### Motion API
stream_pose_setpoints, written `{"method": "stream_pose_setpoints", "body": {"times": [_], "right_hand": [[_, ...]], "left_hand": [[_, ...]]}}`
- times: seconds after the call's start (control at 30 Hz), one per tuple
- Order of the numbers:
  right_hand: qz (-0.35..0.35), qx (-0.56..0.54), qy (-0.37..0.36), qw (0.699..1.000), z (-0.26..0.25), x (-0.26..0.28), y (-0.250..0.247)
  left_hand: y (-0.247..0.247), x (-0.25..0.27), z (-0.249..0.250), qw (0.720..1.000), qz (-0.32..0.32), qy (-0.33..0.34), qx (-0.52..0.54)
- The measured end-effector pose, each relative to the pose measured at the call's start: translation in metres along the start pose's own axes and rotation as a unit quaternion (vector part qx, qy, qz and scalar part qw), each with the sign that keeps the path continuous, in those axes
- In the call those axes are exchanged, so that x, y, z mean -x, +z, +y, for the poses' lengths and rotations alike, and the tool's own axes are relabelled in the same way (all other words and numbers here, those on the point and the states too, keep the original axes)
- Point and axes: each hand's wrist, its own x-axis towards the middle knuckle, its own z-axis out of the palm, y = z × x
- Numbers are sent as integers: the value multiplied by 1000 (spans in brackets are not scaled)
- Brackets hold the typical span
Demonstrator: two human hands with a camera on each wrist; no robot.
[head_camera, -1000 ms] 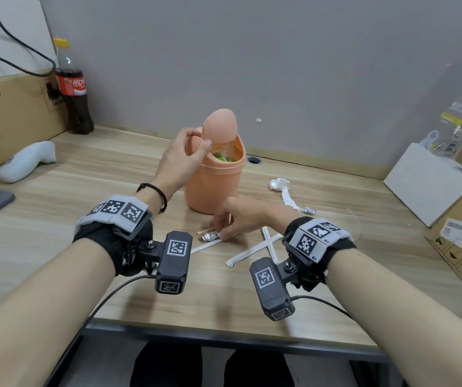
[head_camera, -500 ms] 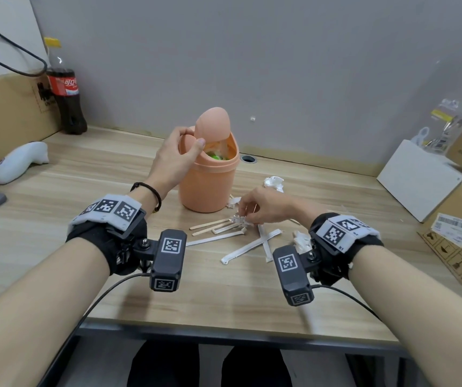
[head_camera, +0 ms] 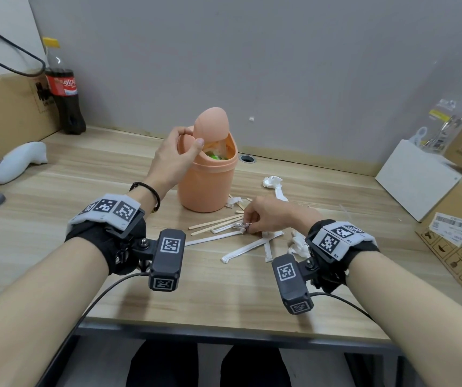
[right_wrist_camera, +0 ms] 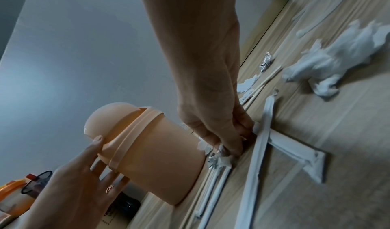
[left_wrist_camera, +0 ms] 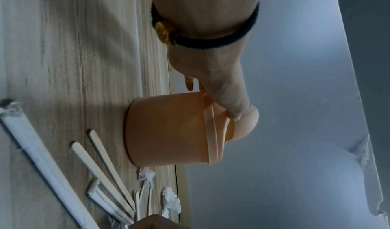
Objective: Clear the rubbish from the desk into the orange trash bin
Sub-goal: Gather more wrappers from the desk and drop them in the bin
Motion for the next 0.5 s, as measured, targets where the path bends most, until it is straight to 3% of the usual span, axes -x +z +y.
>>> {"method": "stream_pose_setpoints", "body": {"times": [0.3, 0.5], "right_hand": [[43, -122, 3, 992, 11, 14, -15], [93, -129, 37, 987, 30, 36, -18]], "left_hand": [[0, 1, 3, 1000, 0, -2, -1], [7, 7, 8, 1000, 24, 2, -4]]}}
